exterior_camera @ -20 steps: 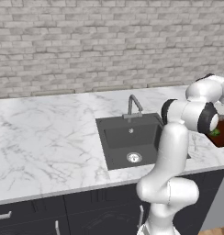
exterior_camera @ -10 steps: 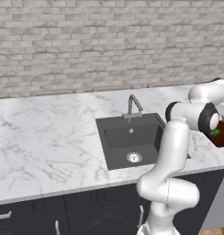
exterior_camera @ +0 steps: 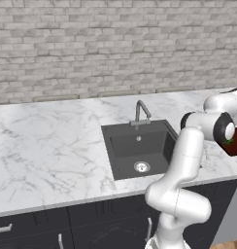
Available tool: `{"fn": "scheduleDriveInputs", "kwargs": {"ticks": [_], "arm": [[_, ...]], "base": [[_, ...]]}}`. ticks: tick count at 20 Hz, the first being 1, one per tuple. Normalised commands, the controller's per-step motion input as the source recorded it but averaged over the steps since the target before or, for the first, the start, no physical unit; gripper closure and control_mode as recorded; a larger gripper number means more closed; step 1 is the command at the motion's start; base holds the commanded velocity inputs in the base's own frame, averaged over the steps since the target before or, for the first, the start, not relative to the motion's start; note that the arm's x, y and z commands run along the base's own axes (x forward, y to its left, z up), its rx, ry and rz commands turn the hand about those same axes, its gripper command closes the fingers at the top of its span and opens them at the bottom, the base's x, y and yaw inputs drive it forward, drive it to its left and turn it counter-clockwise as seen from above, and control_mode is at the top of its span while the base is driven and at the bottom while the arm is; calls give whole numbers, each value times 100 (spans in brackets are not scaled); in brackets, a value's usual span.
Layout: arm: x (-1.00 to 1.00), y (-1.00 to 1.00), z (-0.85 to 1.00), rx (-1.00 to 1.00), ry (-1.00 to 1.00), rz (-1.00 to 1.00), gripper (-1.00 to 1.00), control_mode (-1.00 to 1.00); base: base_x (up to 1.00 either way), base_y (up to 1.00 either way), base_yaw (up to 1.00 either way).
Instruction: Pick up all produce items and place them in the sink. Turn on the sink faucet to wash them. Then turn the sink off and put them in the tray.
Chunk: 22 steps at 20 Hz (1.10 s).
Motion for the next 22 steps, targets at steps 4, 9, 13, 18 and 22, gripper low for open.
{"fn": "scheduleDriveInputs", "kwargs": {"ticks": [4,9,13,18,22], "arm": [[21,-27,-25,-1,1,-11,100,-100],[32,-20,-31,-2,4,-10,100,-100],[25,-16,-39,-1,5,-9,100,-100],[5,-11,-31,-1,1,-7,100,-100],[-1,-7,-13,0,1,-3,100,-100]], "base": [[0,0,0],[0,0,0],[0,0,0],[0,0,0],[0,0,0]]}}
